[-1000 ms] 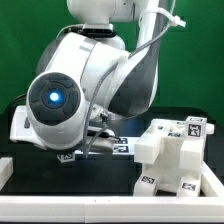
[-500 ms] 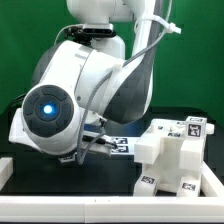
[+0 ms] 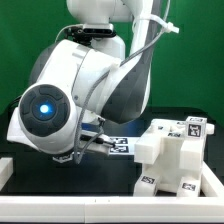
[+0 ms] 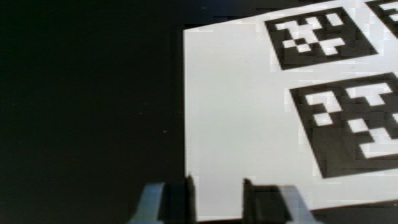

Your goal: Assemble chair

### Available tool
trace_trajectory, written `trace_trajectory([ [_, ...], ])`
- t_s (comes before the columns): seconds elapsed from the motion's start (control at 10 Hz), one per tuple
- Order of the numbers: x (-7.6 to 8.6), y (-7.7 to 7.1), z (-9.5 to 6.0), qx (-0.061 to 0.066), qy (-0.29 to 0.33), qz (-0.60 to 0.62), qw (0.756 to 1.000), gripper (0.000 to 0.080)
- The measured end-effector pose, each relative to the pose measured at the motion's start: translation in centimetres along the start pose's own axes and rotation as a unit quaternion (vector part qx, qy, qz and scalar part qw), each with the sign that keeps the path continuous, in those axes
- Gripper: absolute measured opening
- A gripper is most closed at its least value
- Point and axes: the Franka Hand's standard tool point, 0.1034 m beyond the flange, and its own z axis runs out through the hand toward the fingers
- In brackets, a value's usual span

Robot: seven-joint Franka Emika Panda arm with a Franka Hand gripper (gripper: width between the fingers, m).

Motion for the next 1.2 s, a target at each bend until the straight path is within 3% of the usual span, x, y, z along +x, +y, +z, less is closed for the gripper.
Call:
trace_trajectory([
  [0.4, -0.1, 0.2, -0.3, -0.003, 0.001, -0.024, 1.000, 0.0120],
  [0.5, -0.3, -0.1, -1.6, -0.009, 0.012, -0.062, 0.998, 0.0120],
  [0.7, -0.7, -1.1, -2.8, -0.007, 0.025, -0.159, 0.987, 0.0120],
  [0.8, -0.8, -1.9, -3.7, -0.022, 0.035, -0.215, 0.976, 0.0120],
  [0.9, -0.8, -2.0, -3.6, -0.029, 0.050, -0.257, 0.965, 0.0120],
  [1.0, -0.4, -1.0, -2.5, -0.025, 0.052, -0.259, 0.964, 0.0234],
  [1.1, 0.0, -0.3, -1.8, -0.029, 0.049, -0.257, 0.965, 0.0381],
  [1.2, 0.0, -0.4, -1.7, -0.030, 0.048, -0.247, 0.967, 0.0513],
])
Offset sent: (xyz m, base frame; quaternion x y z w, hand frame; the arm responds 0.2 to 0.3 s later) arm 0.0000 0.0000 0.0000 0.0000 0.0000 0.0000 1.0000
